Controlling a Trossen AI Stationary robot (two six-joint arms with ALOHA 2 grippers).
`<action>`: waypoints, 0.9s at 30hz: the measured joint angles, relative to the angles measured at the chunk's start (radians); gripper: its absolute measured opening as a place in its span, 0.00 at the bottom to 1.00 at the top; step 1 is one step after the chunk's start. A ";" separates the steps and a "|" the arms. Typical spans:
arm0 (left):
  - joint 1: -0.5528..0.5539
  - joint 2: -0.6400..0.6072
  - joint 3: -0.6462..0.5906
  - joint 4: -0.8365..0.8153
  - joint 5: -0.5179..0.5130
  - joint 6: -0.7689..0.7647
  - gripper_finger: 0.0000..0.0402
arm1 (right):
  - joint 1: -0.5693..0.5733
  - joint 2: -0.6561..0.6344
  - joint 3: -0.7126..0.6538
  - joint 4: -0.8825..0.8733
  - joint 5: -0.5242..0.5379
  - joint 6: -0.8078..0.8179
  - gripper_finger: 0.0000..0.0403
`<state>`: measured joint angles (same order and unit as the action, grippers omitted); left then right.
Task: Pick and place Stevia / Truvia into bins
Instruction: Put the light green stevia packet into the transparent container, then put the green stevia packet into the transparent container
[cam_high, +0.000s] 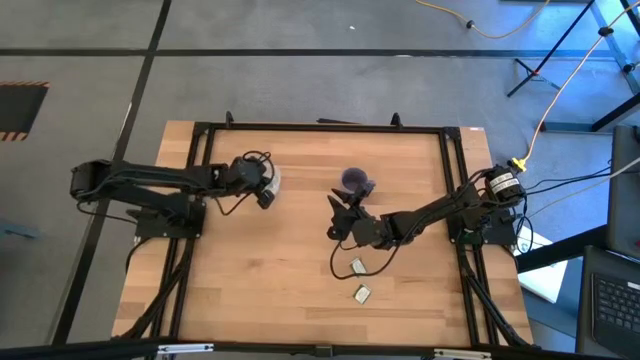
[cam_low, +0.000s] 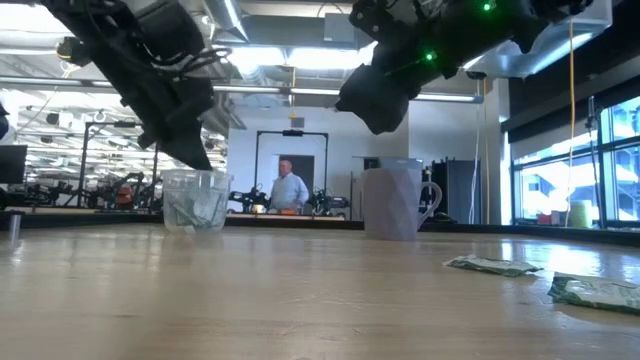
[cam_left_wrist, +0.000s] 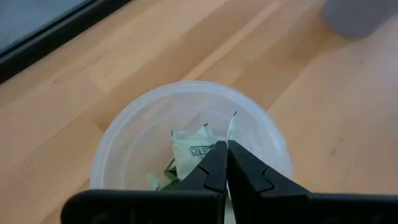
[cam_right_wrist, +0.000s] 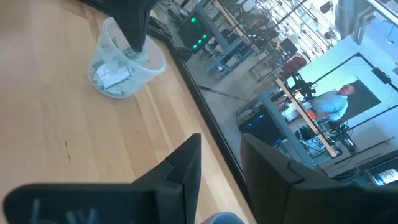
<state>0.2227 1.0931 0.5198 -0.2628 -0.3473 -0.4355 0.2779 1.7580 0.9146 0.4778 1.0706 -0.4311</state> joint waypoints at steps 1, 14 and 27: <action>0.004 0.010 0.000 0.001 0.000 0.000 0.01 | 0.000 0.000 0.000 0.000 0.000 0.000 0.29; 0.022 -0.036 0.000 0.004 -0.059 0.100 0.16 | 0.001 0.000 0.000 0.000 0.000 0.000 0.29; -0.018 -0.225 0.000 0.036 -0.044 0.179 0.26 | 0.075 -0.056 0.000 -0.294 -0.319 0.329 0.29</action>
<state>0.2046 0.8677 0.5198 -0.2270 -0.3913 -0.2566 0.3529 1.7024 0.9142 0.1843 0.7516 -0.1018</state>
